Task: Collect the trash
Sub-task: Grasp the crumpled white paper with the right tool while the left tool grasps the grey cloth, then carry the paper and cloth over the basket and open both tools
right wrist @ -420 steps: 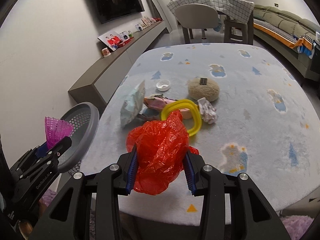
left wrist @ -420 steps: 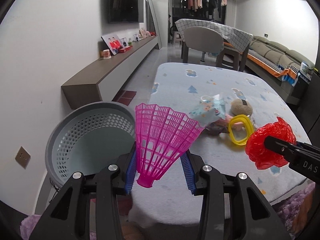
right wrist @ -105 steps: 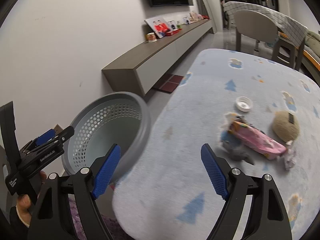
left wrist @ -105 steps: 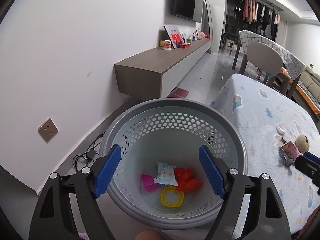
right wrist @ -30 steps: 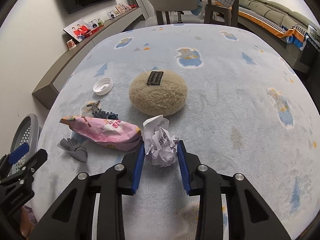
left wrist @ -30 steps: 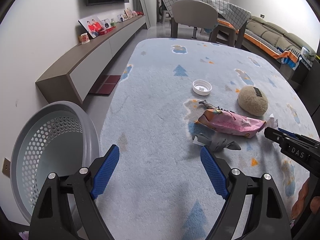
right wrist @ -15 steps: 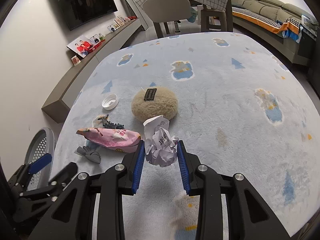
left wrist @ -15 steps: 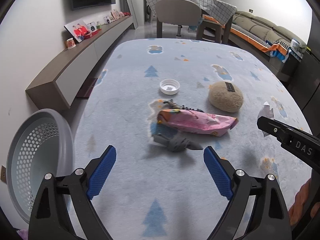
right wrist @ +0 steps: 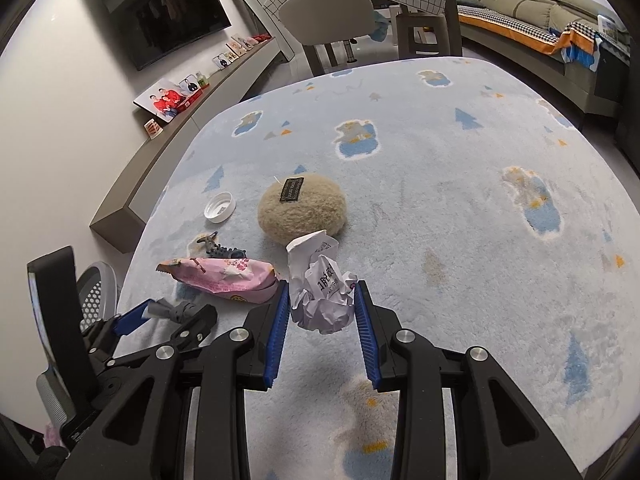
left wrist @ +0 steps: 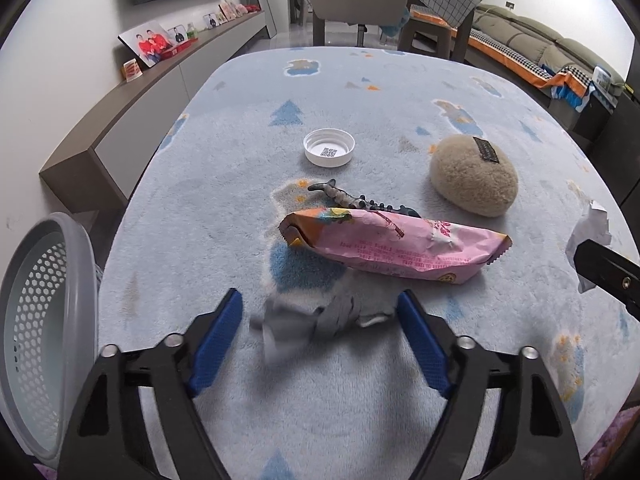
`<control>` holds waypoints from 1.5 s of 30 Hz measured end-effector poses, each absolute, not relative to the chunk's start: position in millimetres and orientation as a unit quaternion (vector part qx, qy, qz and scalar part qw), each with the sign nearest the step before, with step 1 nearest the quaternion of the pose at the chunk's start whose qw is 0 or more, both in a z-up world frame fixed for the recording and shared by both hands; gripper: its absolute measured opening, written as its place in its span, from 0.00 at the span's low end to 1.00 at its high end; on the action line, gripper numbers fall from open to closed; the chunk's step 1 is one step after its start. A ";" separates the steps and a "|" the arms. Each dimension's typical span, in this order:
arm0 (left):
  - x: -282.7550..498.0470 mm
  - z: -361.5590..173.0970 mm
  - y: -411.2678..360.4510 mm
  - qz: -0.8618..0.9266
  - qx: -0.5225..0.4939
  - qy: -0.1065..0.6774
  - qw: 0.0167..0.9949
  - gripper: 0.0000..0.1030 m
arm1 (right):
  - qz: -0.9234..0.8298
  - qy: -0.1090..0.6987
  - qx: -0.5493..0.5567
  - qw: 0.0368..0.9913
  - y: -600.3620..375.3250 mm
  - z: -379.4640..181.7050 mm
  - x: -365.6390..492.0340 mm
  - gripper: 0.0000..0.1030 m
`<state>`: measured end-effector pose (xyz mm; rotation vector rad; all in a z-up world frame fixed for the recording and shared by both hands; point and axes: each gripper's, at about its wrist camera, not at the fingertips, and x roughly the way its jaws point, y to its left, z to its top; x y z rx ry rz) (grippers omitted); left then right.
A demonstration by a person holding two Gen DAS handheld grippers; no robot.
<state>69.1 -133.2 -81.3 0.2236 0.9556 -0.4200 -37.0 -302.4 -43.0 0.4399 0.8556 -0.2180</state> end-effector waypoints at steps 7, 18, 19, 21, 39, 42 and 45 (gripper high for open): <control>67.0 -80.3 -125.1 -0.201 0.089 0.459 0.861 0.41 | -0.103 0.412 0.211 0.880 -301.3 -43.8 -37.0 0.31; 52.3 -71.3 -109.2 -0.197 0.082 0.460 0.862 0.23 | -0.095 0.407 0.208 0.884 -294.9 -39.2 -38.6 0.31; 50.1 -68.2 -106.8 -0.196 0.082 0.458 0.863 0.23 | -0.094 0.407 0.207 0.885 -294.3 -38.8 -38.6 0.31; 47.0 -63.1 -103.0 -0.194 0.081 0.454 0.866 0.23 | -0.091 0.406 0.206 0.886 -292.2 -37.4 -39.0 0.31; 38.4 -2.7 8.7 -0.107 0.039 0.412 0.904 0.23 | 0.005 0.412 0.155 0.898 -205.0 -10.3 -11.5 0.31; 40.6 2.7 36.3 -0.085 0.031 0.407 0.909 0.23 | 0.026 0.419 0.141 0.897 -177.9 -7.6 1.0 0.31; 44.7 6.4 63.3 -0.060 0.030 0.402 0.913 0.23 | 0.054 0.423 0.129 0.895 -146.6 -4.4 15.6 0.31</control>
